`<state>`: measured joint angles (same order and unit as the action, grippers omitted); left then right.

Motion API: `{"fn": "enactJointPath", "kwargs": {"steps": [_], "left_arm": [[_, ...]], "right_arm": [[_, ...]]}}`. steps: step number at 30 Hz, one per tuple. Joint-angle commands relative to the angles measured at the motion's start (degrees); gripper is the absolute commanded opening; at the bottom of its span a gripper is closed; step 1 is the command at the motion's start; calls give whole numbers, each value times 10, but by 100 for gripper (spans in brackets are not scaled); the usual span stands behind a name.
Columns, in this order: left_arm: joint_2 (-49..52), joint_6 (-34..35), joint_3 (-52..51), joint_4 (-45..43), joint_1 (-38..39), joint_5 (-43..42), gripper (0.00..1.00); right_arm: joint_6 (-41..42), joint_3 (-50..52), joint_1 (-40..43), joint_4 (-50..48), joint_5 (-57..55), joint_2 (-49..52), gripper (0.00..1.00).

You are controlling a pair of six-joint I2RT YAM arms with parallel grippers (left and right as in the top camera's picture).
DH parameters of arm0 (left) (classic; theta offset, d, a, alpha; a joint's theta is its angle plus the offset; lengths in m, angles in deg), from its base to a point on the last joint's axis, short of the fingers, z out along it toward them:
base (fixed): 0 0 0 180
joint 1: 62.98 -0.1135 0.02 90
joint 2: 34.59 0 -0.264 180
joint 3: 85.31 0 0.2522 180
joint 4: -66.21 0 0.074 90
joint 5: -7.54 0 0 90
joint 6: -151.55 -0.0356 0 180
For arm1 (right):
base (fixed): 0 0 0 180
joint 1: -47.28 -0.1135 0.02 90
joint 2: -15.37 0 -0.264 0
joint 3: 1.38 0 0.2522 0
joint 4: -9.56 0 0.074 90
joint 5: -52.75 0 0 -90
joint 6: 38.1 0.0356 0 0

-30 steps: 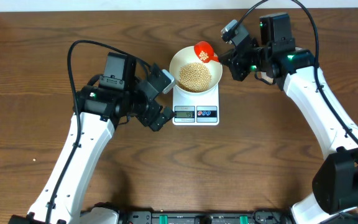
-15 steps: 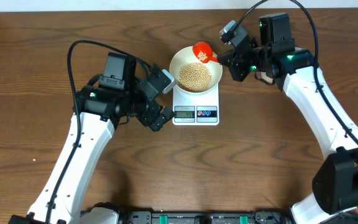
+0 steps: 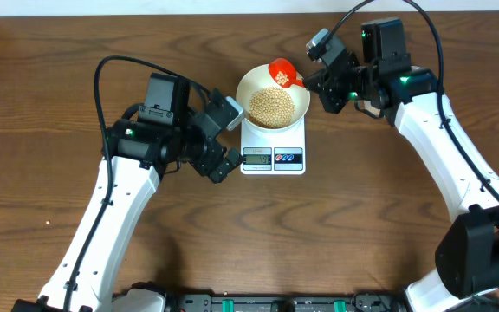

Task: Scoop item into bowl and weigh 50g on scale
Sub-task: 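Tilt and shake the scoop with the right gripper to trickle beans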

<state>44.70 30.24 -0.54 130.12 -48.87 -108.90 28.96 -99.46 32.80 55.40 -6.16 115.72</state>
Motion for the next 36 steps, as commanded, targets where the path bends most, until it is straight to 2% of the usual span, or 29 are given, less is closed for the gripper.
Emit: {"fn": "enactJointPath", "kwargs": {"steps": [1,25,32,36], "left_arm": [[-5,5,11,2,1,1,94],[-5,5,11,2,1,1,95],[-5,5,11,2,1,1,95],[-5,5,11,2,1,1,94]], "right_arm": [[-25,-4,-2,1,10,-14,1],[-61,-4,-2,0,9,-14,1],[10,-4,0,-4,10,-14,1],[17,-4,2,-4,10,-14,1]]}}
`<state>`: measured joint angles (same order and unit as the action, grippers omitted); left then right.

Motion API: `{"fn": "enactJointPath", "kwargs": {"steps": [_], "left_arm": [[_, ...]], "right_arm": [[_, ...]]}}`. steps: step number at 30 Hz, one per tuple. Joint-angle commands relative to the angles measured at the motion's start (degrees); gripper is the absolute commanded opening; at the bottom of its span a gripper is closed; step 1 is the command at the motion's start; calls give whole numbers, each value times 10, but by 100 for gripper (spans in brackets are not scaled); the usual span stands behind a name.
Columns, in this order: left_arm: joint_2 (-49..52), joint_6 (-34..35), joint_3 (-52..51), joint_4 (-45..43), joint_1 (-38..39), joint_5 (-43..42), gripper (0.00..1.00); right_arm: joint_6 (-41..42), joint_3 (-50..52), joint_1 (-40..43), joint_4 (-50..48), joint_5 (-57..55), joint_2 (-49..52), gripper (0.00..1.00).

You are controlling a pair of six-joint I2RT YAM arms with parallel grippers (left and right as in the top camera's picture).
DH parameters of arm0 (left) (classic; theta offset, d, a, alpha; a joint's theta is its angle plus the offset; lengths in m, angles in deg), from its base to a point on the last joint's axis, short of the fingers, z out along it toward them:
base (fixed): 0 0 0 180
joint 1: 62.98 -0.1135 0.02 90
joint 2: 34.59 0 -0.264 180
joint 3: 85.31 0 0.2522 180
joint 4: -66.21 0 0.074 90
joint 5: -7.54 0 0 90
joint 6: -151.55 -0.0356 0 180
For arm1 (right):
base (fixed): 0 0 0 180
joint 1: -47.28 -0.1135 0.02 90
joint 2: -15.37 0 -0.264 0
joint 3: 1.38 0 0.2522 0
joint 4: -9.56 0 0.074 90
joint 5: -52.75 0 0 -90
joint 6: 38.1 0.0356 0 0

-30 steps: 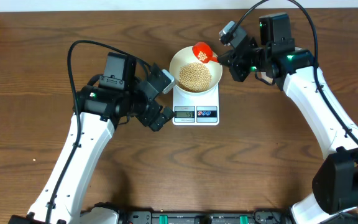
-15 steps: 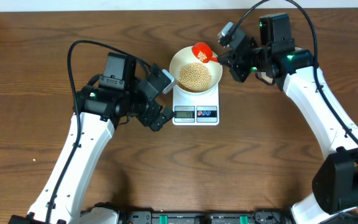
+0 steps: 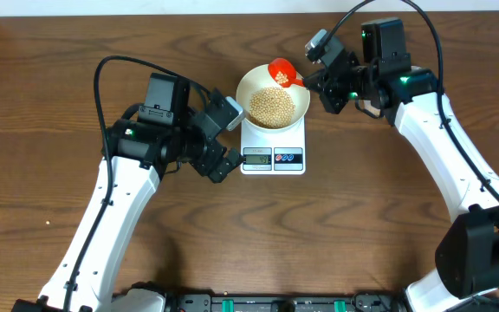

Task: Scoop item into bowl and weigh 50g on scale
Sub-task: 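Tilt and shake the scoop with the right gripper to trickle beans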

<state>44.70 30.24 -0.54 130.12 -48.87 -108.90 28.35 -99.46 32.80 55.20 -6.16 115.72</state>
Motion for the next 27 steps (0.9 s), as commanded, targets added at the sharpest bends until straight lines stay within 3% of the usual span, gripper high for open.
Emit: {"fn": "enactJointPath", "kwargs": {"steps": [1,27], "left_arm": [[-5,5,11,2,1,1,94],[-5,5,11,2,1,1,94]], "right_arm": [[23,-4,2,-2,10,-14,1],[-32,-4,-1,5,7,-14,1]]}}
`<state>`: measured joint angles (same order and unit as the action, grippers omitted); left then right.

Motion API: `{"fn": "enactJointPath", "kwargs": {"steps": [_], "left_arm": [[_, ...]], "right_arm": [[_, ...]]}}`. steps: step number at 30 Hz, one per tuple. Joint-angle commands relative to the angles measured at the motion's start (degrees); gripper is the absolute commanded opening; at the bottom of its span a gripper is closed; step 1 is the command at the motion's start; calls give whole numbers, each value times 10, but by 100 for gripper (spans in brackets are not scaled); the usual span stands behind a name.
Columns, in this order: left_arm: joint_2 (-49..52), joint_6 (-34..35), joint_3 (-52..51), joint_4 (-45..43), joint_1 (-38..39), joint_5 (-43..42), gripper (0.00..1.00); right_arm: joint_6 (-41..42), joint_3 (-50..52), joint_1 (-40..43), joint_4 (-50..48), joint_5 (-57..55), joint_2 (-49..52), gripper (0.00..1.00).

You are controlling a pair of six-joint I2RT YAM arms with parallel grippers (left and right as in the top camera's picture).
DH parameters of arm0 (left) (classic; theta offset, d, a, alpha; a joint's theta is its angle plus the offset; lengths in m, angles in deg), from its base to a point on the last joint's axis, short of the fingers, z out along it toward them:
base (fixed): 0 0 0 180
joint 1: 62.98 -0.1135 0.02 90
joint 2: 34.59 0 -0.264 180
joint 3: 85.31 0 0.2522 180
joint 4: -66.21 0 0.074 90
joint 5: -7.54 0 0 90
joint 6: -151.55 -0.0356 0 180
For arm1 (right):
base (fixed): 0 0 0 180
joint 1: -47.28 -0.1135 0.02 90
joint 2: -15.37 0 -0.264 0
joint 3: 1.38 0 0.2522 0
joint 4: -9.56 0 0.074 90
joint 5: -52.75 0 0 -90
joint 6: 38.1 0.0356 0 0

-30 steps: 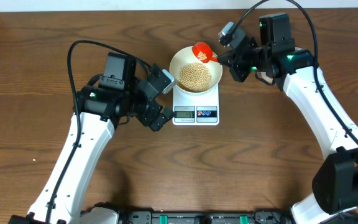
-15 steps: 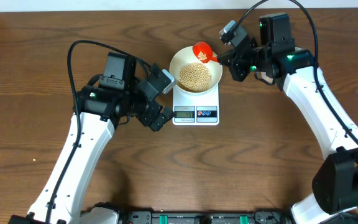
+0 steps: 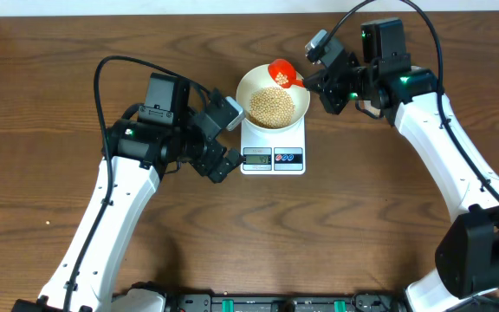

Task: Scoop item into bowl and weigh 50g on scale
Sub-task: 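Tilt and shake the scoop with the right gripper to trickle beans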

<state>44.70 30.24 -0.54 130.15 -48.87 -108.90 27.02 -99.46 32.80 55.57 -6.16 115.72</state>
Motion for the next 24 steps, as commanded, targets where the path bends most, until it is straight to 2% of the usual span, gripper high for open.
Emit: {"fn": "enactJointPath", "kwargs": {"steps": [1,16,20,24], "left_arm": [[-5,5,11,2,1,1,94],[-5,5,11,2,1,1,94],[-5,5,11,2,1,1,94],[-5,5,11,2,1,1,94]], "right_arm": [[-23,-4,-2,2,7,-14,1],[-43,-4,-6,-2,5,-14,1],[23,-4,-1,-12,9,-14,1],[88,-4,17,-27,60,-14,1]]}}
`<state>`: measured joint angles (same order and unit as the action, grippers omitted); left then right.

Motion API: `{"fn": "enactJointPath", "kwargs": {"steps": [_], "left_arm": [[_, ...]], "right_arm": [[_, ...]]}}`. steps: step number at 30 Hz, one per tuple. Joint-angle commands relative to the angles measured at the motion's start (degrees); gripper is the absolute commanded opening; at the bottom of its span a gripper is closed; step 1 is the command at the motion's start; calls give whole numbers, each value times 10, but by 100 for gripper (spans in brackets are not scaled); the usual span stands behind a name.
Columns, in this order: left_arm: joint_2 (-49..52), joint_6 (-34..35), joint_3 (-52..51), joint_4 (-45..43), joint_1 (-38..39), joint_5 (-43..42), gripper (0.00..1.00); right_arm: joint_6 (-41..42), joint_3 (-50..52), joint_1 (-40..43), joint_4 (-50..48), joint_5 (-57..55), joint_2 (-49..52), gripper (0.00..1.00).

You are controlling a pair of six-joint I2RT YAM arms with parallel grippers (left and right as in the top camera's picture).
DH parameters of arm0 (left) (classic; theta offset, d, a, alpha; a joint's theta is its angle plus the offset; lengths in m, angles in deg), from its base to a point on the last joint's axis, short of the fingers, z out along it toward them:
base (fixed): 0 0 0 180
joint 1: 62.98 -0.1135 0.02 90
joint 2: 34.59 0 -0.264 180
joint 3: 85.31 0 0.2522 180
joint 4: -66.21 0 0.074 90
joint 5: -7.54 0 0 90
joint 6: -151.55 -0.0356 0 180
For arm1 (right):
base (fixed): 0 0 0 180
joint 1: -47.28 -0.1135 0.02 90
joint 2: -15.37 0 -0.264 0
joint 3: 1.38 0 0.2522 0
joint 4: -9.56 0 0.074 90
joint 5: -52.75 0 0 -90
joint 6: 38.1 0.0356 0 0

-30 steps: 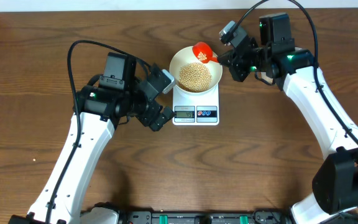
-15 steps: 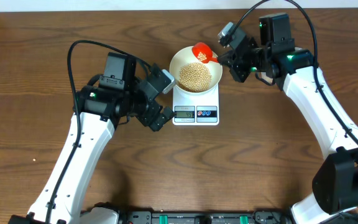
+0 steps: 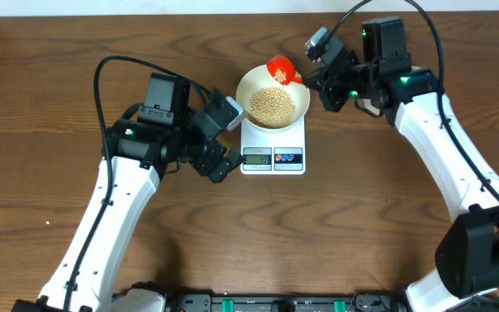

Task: Scoop item into bowl and weigh 50g on scale
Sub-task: 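Tilt and shake the scoop with the right gripper to trickle beans, then move the scoop with the right gripper back to the soybean tub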

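A cream bowl (image 3: 297, 110) heaped with pale beans (image 3: 272, 105) sits on a white digital scale (image 3: 273, 157) at the table's middle back. My right gripper (image 3: 319, 82) is shut on the handle of a red scoop (image 3: 280, 68), which hangs over the bowl's far rim with a few beans in it. Just left of the scale, my left gripper (image 3: 229, 159) rests low beside the display; whether its fingers are apart is unclear from above.
The dark wooden table (image 3: 50, 173) carries only the scale and bowl. Black cables loop over the left arm (image 3: 102, 78) and behind the right arm (image 3: 423, 26). A white wall edge runs along the far side.
The red scoop sits slightly higher and farther back over the bowl's rim than before. The left arm has not moved.
At every earlier moment my right gripper held the red scoop over the bowl's far right rim, with a few beans in it, and the left gripper stayed beside the scale. The scoop has only shifted slightly by now.
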<state>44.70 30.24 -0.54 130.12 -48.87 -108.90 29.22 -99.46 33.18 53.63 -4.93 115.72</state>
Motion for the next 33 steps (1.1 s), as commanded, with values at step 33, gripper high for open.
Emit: {"fn": "enactJointPath", "kwargs": {"steps": [33], "left_arm": [[-5,5,11,2,1,1,94]], "right_arm": [[160,-4,90,-38,166,-14,1]]}}
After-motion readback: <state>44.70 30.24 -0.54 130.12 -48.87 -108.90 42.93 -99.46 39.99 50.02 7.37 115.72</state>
